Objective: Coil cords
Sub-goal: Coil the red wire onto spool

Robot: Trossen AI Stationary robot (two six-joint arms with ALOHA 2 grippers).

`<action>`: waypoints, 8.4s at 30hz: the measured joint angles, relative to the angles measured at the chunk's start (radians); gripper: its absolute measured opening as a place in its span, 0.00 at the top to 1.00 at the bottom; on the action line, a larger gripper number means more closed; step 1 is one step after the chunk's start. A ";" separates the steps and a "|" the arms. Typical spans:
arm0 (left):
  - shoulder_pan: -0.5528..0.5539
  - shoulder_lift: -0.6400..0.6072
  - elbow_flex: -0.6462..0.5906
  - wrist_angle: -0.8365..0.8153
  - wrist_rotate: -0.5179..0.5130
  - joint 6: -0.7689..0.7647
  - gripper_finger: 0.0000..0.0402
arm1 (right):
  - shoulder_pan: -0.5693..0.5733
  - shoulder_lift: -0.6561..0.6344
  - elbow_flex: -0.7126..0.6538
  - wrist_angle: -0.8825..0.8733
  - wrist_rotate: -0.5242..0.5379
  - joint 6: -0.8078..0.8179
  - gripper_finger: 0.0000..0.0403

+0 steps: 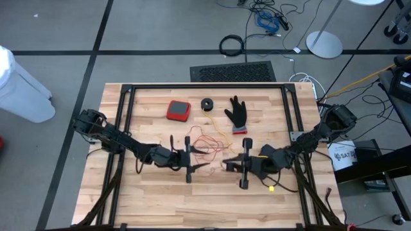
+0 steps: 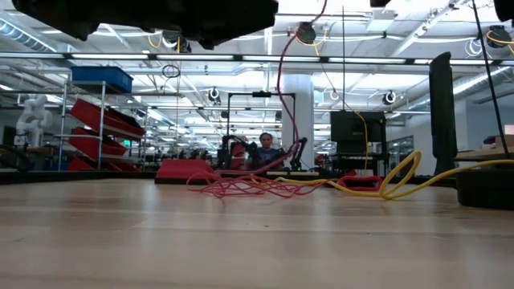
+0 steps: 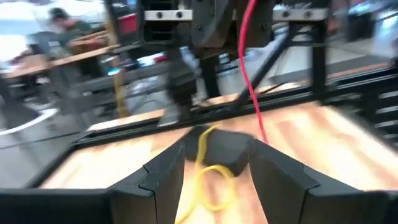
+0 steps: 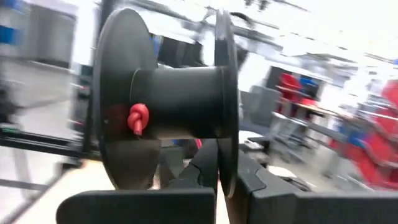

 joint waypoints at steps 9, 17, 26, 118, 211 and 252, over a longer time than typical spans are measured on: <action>0.019 0.000 0.000 -0.070 -0.335 0.155 0.54 | -0.096 0.000 0.000 -0.094 0.087 -0.054 1.00; 0.098 0.000 0.000 -0.074 -0.261 0.264 0.54 | -0.244 0.000 0.000 -0.275 0.066 -0.040 1.00; 0.317 0.000 0.000 -0.105 0.026 0.182 0.54 | -0.460 0.000 0.000 -0.334 -0.182 -0.055 1.00; 0.538 -0.073 0.092 -0.116 0.668 0.017 0.83 | -0.692 -0.147 0.000 -0.557 -0.648 -0.143 1.00; 0.414 -0.130 0.133 -0.146 0.025 0.304 1.00 | -0.739 0.085 0.000 -0.290 -0.524 0.170 0.82; 0.414 -0.130 0.133 -0.181 0.035 0.298 1.00 | -0.748 0.105 0.000 -0.385 -0.599 0.306 0.82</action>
